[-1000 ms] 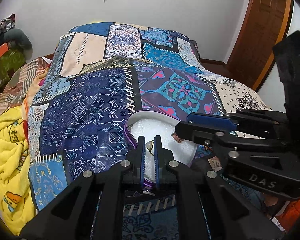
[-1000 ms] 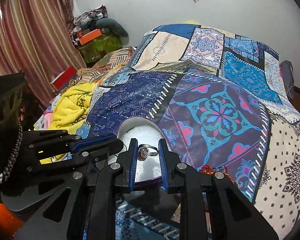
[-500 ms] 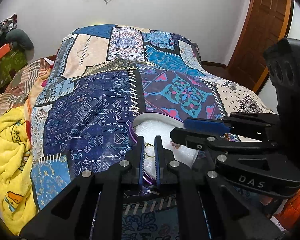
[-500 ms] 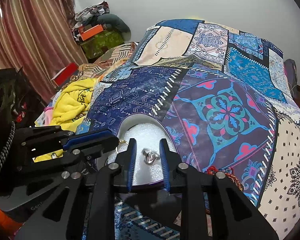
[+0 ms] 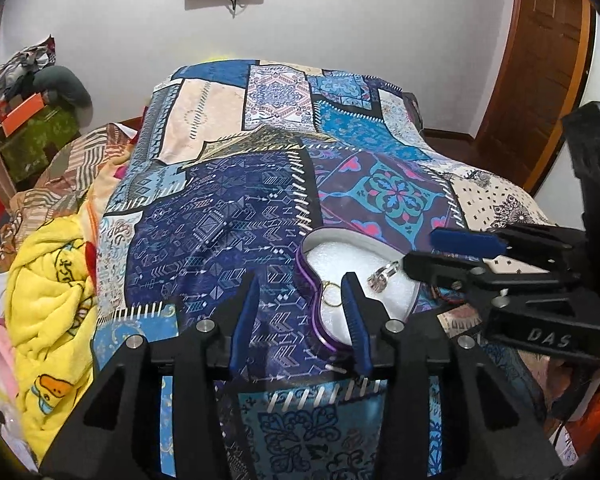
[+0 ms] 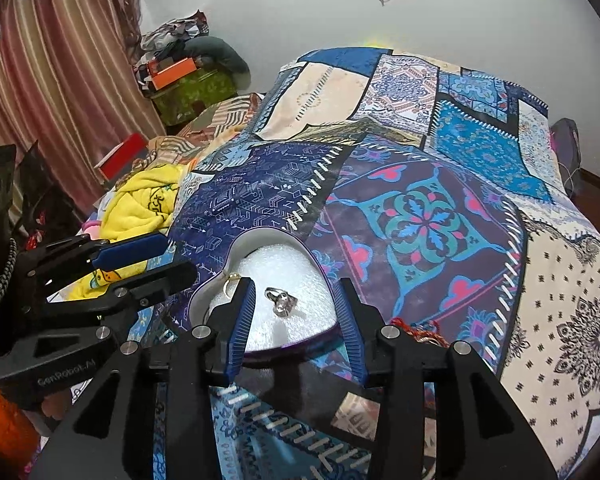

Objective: Organize jewelry
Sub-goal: 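Move both grippers back to the beaded bracelet on the quilt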

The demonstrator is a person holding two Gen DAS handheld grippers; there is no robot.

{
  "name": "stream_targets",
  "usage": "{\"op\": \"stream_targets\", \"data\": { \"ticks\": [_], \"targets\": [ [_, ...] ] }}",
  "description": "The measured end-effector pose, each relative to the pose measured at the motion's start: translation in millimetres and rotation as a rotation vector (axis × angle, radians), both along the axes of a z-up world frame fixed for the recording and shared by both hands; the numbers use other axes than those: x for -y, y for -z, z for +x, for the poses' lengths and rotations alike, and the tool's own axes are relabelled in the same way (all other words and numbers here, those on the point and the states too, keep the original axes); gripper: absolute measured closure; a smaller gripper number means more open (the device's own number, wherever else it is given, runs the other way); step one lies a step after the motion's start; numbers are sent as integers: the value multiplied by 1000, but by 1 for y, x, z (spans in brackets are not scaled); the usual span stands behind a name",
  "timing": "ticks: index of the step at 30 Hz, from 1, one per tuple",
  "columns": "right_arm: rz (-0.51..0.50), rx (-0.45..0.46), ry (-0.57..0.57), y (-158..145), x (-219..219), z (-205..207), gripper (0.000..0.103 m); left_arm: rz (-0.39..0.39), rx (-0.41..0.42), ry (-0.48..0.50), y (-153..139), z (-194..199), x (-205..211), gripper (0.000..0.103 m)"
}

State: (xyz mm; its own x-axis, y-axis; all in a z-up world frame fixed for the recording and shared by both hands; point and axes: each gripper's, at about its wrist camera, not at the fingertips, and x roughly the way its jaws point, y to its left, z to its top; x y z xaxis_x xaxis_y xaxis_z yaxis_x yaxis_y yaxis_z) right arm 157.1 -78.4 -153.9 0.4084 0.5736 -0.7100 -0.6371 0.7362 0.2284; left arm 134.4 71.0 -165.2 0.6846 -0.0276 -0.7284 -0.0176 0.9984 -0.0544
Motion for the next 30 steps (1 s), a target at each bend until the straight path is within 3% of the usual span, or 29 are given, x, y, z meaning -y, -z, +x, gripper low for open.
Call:
{"op": "stream_targets", "data": {
  "ticks": [19, 30],
  "targets": [
    [-39, 36, 125, -13, 75, -21, 65, 30, 0, 94, -13, -8, 61, 53],
    [-71, 16, 185, -2, 121, -21, 65, 2, -61, 205, 7, 8, 109, 53]
  ]
}}
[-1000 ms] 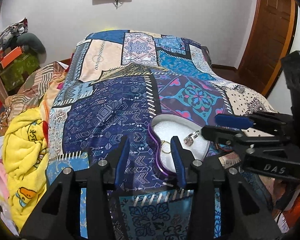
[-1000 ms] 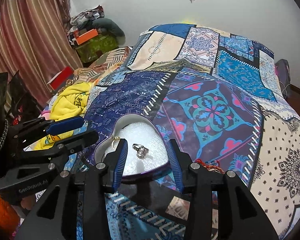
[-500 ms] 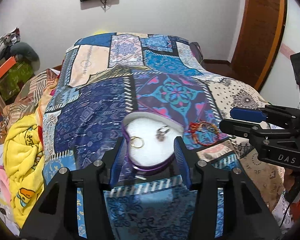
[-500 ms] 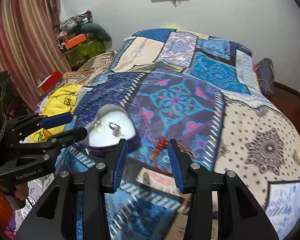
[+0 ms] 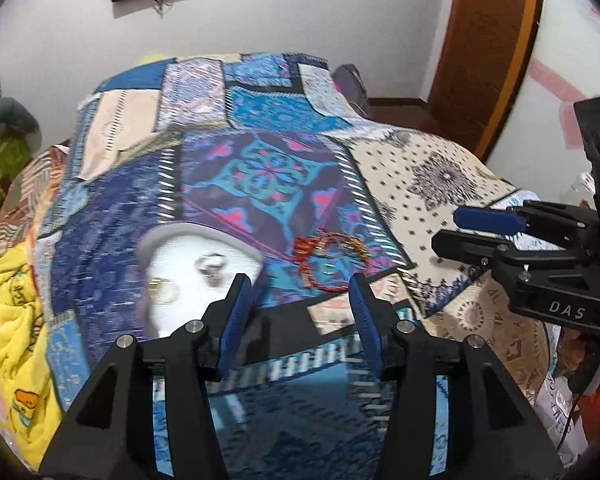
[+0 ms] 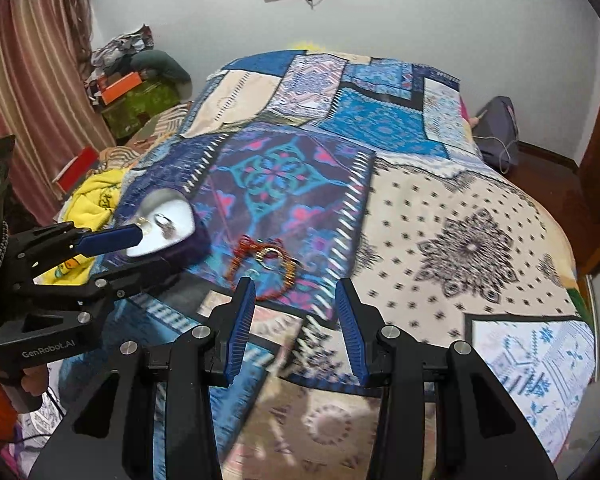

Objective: Organize jewelry
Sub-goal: 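Move both grippers back to the beaded bracelet on the quilt, then grasp the red-and-gold beaded bracelet with the left gripper and lift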

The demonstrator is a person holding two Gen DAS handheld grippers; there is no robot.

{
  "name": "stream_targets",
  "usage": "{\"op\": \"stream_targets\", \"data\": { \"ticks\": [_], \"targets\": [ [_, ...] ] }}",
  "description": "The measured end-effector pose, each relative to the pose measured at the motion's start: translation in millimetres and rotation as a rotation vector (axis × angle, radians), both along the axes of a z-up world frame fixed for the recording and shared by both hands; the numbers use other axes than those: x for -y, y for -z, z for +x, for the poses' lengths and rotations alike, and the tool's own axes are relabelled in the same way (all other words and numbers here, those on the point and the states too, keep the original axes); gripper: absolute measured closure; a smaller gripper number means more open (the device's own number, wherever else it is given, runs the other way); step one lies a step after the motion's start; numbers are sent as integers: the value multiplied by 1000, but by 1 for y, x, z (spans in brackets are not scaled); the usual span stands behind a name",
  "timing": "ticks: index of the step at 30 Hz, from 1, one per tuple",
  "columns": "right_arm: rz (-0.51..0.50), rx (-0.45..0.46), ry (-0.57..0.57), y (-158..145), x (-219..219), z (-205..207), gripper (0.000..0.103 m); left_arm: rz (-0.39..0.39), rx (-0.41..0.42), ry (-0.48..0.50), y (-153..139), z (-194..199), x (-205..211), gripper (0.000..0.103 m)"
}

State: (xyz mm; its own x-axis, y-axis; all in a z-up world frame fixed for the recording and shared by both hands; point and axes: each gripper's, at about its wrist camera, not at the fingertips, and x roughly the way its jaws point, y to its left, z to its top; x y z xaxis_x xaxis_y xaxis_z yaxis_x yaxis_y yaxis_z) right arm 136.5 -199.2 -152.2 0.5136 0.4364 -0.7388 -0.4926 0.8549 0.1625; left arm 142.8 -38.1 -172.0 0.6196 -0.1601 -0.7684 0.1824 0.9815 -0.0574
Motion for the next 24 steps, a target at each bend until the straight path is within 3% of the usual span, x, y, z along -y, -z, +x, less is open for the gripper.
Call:
{"op": "stream_targets", "data": {
  "ticks": [4, 8, 16, 24],
  "targets": [
    [-1, -13, 20, 4, 12, 3, 65, -50, -55, 17, 16, 12, 8, 54],
    [5, -35, 27, 11, 17, 7, 65, -95, -111, 14, 29, 27, 10, 69],
    [9, -60, 7, 21, 13, 12, 65, -76, -165, -36, 53, 46, 10, 89],
    [24, -75, -1, 24, 11, 17, 65, -30, -160, -56, 61, 56, 16, 96]
  ]
}}
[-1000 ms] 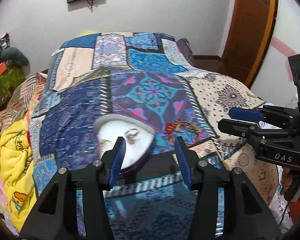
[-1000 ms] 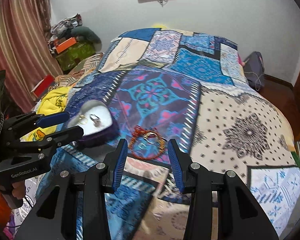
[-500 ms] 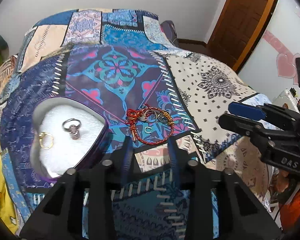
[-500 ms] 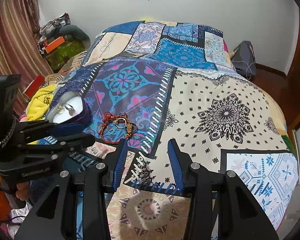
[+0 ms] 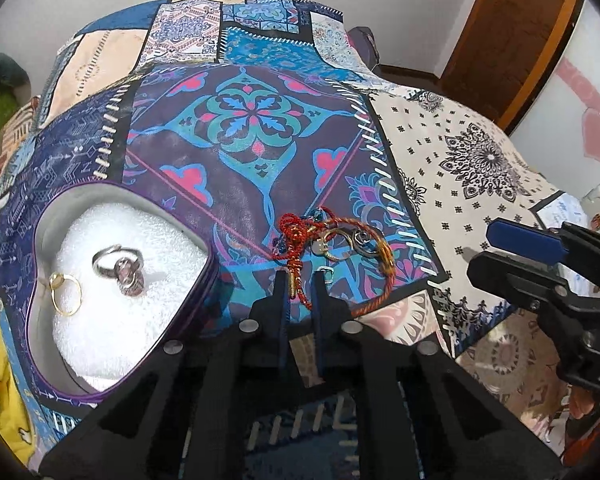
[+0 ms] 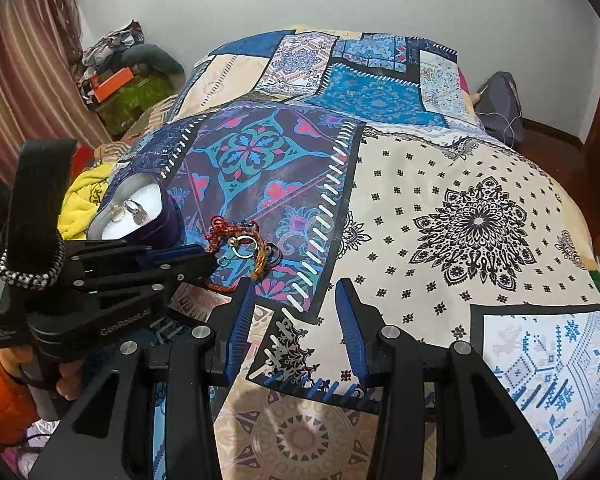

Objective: Organize jewelry
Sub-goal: 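Grasp the red-and-gold beaded bracelet with the left gripper and lift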

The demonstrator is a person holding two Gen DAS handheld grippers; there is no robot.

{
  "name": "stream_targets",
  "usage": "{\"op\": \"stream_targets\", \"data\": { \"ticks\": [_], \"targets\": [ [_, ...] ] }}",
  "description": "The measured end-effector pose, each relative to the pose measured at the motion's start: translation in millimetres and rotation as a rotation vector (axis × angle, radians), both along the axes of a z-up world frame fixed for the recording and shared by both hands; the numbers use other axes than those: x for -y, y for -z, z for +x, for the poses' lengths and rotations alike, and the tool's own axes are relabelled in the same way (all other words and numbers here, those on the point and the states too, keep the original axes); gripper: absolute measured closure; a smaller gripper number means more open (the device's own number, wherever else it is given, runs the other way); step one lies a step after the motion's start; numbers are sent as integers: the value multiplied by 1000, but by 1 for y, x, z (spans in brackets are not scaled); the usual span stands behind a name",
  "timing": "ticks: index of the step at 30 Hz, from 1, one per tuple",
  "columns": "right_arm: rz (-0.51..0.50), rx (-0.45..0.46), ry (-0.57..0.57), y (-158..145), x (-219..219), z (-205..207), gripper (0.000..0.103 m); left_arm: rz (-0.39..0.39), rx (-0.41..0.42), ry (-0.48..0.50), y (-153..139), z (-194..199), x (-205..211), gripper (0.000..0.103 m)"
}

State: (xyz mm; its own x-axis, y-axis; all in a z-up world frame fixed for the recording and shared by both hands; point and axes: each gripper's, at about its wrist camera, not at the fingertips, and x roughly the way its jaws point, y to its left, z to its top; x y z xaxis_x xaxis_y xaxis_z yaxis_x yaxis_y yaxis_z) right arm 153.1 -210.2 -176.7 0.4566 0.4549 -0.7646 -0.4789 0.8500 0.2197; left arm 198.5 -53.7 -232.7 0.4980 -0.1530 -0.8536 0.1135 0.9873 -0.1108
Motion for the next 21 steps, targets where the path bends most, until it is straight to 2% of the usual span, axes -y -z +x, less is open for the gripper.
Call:
{"op": "stream_targets", "data": {
  "ticks": [4, 7, 14, 21],
  "targets": [
    [6, 2, 3, -1, 0, 0, 65, 49, 16, 12, -1, 0, 7, 100],
    [7, 6, 6, -4, 1, 0, 65, 38, 21, 19, -4, -1, 6, 100],
    [18, 7, -21, -7, -6, 0, 65, 45, 129, 19, -43, -23, -3, 102],
    [44, -34, -97, 2, -36, 1, 65, 14, 182, -15, -64, -37, -27, 102]
  ]
}}
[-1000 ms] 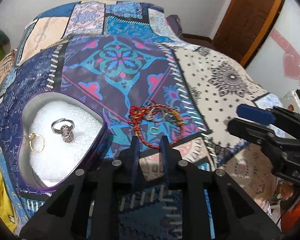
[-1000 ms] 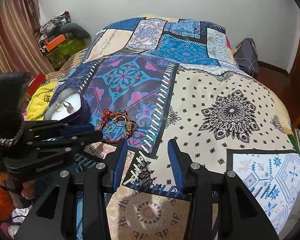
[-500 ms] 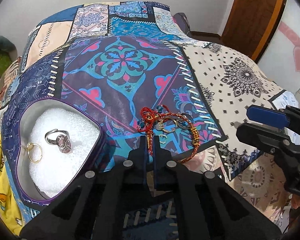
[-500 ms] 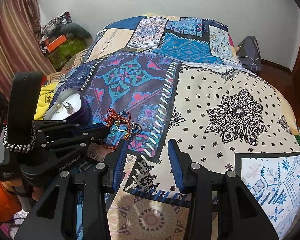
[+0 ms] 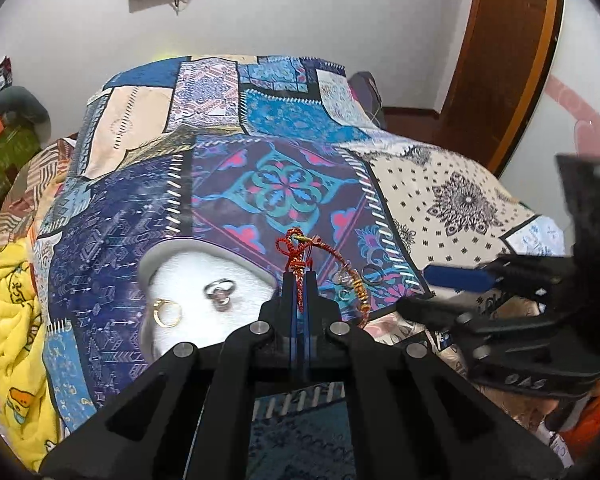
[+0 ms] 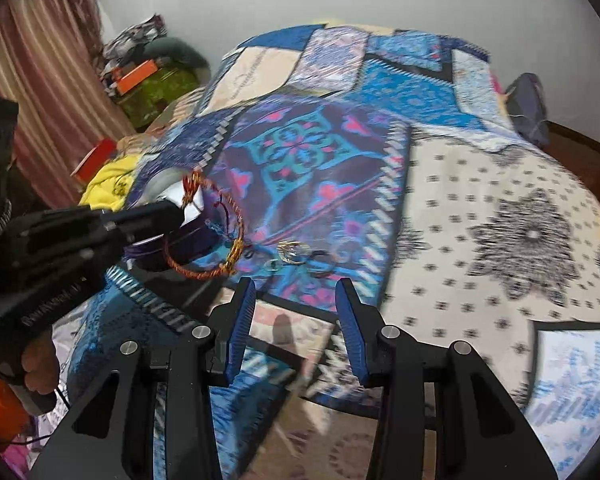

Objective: Organize jewelry
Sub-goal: 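Grasp the red-and-gold beaded bracelet with the left gripper and lift, then carry the bracelet toward the box with the left while the right grasps the small silver ring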

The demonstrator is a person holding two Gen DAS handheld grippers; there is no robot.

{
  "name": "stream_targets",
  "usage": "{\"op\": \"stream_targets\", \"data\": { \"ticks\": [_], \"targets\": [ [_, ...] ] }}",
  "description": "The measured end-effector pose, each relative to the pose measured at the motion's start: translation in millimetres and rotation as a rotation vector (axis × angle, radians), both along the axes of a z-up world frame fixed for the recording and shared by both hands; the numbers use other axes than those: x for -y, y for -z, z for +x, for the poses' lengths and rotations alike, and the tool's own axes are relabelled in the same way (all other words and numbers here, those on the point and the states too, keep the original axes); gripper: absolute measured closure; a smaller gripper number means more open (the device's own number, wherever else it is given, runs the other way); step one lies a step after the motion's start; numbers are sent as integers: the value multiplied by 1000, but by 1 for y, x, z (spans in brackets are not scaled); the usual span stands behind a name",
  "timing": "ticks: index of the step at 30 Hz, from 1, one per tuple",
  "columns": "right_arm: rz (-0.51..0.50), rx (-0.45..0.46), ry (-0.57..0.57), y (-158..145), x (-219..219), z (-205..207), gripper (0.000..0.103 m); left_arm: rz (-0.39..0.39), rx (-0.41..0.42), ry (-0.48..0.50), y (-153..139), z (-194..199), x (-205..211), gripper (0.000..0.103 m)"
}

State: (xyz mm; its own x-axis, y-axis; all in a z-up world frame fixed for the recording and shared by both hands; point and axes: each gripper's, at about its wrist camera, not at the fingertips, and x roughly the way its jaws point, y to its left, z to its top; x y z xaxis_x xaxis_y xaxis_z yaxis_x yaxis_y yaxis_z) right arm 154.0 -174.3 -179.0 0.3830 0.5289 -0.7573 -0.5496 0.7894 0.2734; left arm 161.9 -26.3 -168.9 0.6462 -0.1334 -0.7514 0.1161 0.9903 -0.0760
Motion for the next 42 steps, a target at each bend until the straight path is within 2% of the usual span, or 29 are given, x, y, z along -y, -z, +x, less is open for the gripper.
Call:
{"op": "stream_targets", "data": {
  "ticks": [3, 5, 11, 19, 21, 23, 27, 33, 38, 42],
  "targets": [
    [-11, -8, -26, 5, -14, 1, 66, -11, 9, 5, -3, -3, -7, 102],
    [-25, -21, -42, 11, -23, 4, 74, -21, 9, 10, -3, -4, -10, 102],
    [-59, -48, -70, 22, -36, 9, 84, -68, -35, 43, 8, -11, -20, 102],
    [-131, -4, -63, 25, -45, 16, 86, -71, -108, 68, 28, -21, -32, 102],
    [-133, 2, -59, 26, -46, 17, 86, -63, -116, 70, 31, -23, -33, 102],
    [-137, 8, -54, 26, -47, 18, 93, -56, -126, 64, 34, -24, -35, 102],
    [-115, 0, -46, 26, -43, 19, 93, -64, -134, 53, 35, -25, -38, 101],
    [-96, 4, -33, 22, -39, 15, 93, -80, -109, 74, 21, -30, -30, 92],
    [-80, 21, -5, 13, -25, 8, 93, -64, -115, 139, 19, -25, -4, 90],
    [-61, 38, 30, 2, -7, 4, 93, -28, -144, 187, 31, -18, 21, 71]
  ]
}}
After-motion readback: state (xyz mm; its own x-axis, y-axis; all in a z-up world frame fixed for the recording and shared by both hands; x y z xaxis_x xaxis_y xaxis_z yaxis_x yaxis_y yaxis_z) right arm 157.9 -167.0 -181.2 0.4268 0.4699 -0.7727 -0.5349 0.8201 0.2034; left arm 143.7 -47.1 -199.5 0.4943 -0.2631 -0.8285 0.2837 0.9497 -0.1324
